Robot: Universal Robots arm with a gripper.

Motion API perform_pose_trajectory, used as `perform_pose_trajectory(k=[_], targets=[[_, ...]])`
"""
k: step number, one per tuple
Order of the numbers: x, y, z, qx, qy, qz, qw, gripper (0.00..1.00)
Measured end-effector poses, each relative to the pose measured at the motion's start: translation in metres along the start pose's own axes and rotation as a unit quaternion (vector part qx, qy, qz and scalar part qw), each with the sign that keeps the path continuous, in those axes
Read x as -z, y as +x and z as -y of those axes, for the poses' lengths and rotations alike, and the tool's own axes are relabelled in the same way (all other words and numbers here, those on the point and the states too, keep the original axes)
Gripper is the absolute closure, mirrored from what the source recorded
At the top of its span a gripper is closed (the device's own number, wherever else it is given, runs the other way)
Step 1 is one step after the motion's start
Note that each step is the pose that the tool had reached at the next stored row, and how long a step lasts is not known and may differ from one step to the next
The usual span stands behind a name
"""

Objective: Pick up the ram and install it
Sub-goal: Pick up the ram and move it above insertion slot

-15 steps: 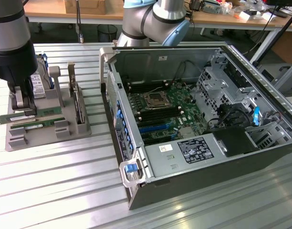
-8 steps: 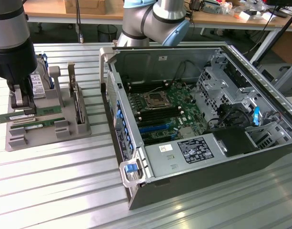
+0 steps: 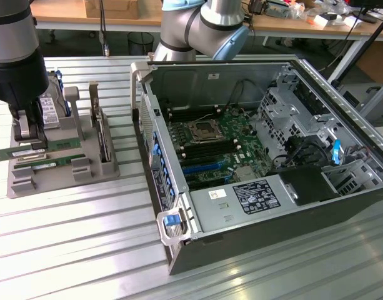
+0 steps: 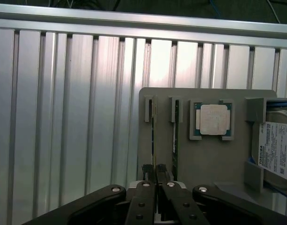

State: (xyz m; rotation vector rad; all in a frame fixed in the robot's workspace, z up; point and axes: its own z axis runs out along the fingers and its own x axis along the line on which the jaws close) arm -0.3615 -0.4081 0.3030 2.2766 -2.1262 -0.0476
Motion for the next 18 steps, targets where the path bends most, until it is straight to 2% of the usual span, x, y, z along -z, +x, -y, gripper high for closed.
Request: perform_pose_trajectory(k=[18], targets=[[0.0083,0.0000,0.0000,0.000,0.0000,0.0000,1.0000,0.88]])
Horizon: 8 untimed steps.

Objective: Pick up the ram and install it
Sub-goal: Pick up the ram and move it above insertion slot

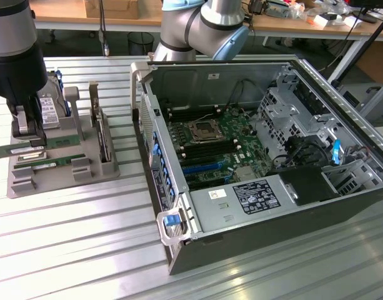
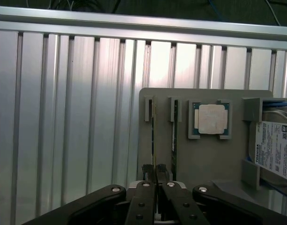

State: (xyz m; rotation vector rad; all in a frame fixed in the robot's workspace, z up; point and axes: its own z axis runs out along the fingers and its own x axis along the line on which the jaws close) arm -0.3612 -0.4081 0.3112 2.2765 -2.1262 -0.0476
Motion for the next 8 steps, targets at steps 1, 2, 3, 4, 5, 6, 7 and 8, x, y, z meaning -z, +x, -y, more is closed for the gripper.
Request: perform_pose_trajectory(k=[1,2,3,4,5,6,7,8], targets=[[0.0005,0.0000,0.0000,0.000,0.0000,0.0000,1.0000,0.88],[0.0008,0.0000,0.0000,0.000,0.0000,0.0000,1.0000,0.88],[0.0011,0.0000,0.0000,0.000,0.0000,0.0000,1.0000,0.88],[0.0015,0.0000,-0.0001,0.000,0.0000,0.0000,1.0000,0.88],[0.0017,0.0000,0.0000,0.000,0.0000,0.0000,1.0000,0.88],[0.0021,0.0000,-0.0001,0.000,0.0000,0.0000,1.0000,0.88],[0.0025,0.0000,-0.0001,0.000,0.0000,0.0000,1.0000,0.88],[0.0029,0.0000,-0.0001,0.000,0.0000,0.0000,1.0000,0.88]])
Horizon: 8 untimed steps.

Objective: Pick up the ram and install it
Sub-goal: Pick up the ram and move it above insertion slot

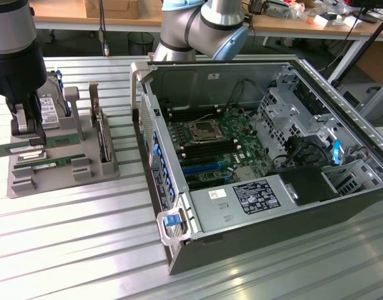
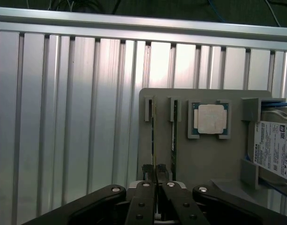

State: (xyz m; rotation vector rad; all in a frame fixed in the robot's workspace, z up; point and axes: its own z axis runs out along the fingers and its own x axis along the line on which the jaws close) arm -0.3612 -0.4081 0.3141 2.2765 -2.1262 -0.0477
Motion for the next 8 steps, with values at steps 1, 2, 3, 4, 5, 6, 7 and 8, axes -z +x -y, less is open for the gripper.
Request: perform_pose_trajectory(k=[1,2,3,4,5,6,7,8], targets=[[0.0006,0.0000,0.0000,0.000,0.0000,0.0000,1.0000,0.88],[0.0008,0.0000,0.0000,0.000,0.0000,0.0000,1.0000,0.88],[0.0010,0.0000,0.0000,0.000,0.0000,0.0000,1.0000,0.88],[0.0014,0.0000,-0.0001,0.000,0.0000,0.0000,1.0000,0.88],[0.0020,0.0000,-0.0001,0.000,0.0000,0.0000,1.0000,0.88],[0.0025,0.0000,-0.0001,0.000,0.0000,0.0000,1.0000,0.88],[0.0033,0.0000,-0.0001,0.000,0.0000,0.0000,1.0000,0.88],[0.0039,0.0000,-0.0001,0.000,0.0000,0.0000,1.0000,0.88]])
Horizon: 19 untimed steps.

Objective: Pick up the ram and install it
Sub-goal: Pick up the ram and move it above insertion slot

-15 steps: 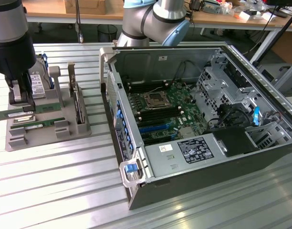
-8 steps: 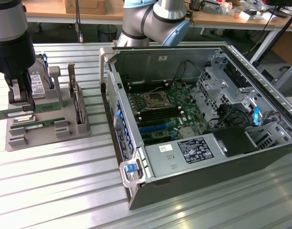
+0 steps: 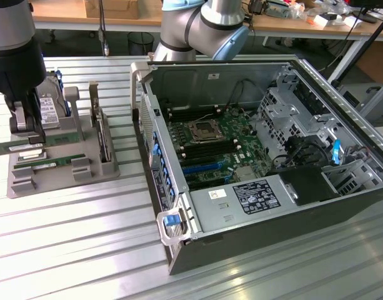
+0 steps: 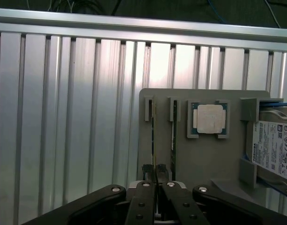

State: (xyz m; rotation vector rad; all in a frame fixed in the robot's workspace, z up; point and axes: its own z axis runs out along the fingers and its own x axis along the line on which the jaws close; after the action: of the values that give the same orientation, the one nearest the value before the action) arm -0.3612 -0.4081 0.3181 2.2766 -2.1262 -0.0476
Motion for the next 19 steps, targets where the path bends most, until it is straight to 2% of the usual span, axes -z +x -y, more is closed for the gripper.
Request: perform_pose_trajectory(k=[19], targets=[[0.0074,0.0000,-0.0003,0.000,0.0000,0.0000,1.0000,0.88]])
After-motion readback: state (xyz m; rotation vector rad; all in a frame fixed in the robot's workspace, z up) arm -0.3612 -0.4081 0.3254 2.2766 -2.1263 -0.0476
